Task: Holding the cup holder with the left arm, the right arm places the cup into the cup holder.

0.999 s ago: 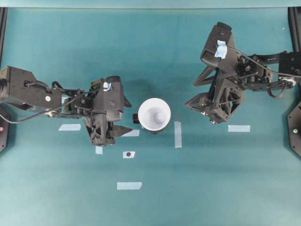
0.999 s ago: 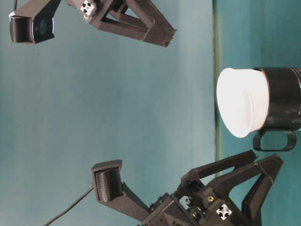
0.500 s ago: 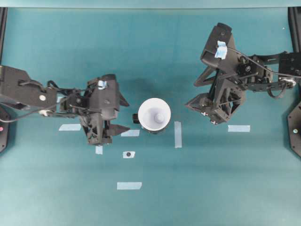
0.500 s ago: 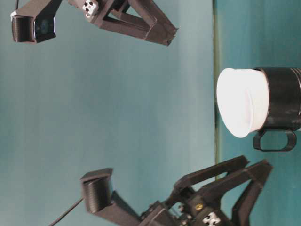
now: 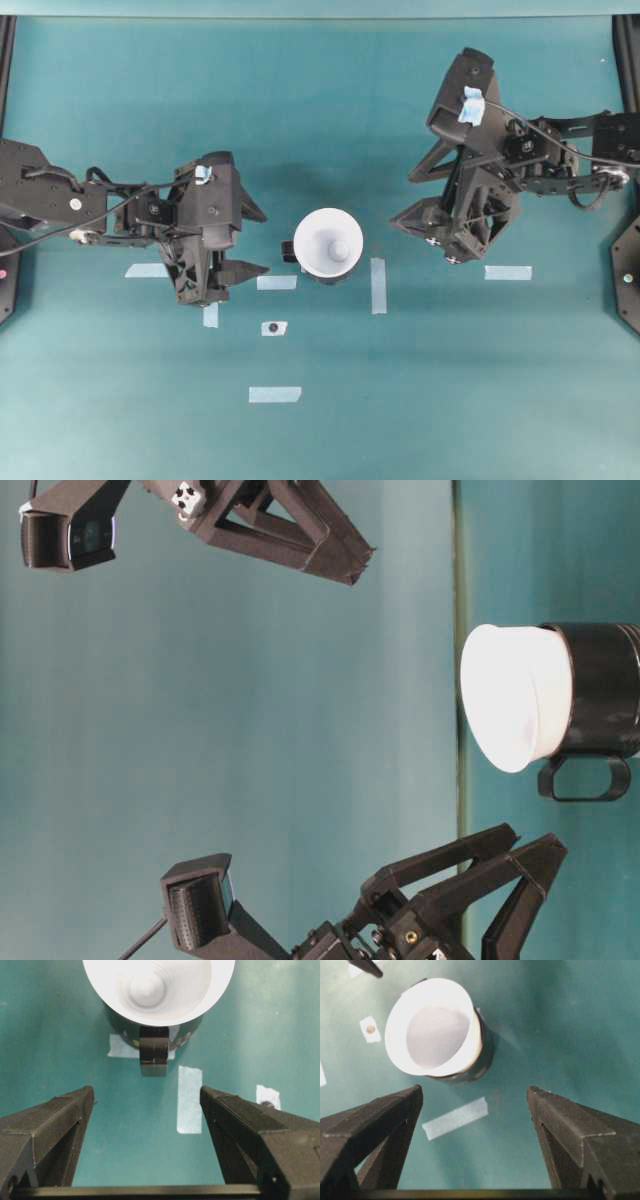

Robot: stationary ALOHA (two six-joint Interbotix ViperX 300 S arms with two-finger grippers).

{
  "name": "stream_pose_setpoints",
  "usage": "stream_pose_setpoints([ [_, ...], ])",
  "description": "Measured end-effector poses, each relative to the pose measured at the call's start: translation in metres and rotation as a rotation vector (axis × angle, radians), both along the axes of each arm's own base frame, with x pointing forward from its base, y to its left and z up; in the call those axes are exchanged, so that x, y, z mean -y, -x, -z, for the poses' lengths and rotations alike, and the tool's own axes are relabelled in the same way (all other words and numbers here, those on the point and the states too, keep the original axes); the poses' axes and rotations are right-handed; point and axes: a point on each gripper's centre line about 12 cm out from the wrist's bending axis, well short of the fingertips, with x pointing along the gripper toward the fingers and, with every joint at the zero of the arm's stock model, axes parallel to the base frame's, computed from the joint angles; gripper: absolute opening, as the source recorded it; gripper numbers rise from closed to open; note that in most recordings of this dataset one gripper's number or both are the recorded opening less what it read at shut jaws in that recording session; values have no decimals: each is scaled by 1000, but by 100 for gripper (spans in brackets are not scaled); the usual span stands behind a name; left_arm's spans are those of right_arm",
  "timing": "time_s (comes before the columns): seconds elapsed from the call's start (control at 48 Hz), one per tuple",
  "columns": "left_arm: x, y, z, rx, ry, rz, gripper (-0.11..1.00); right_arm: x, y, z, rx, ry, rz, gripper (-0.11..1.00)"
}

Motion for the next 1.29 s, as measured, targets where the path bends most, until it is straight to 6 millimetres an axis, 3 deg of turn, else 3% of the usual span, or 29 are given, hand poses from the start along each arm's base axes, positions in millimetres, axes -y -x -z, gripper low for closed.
stream_pose_setpoints([
  [0.437, -1, 0, 0, 4, 35, -31, 90, -11, 3, 9, -26, 46, -61, 90],
  [0.75, 1, -1, 0, 9, 37, -30, 90, -23, 3, 10, -44, 185, -234, 90],
  [1.291, 3, -1, 0, 9, 37, -24, 90, -22, 4, 6, -35, 195, -239, 90],
])
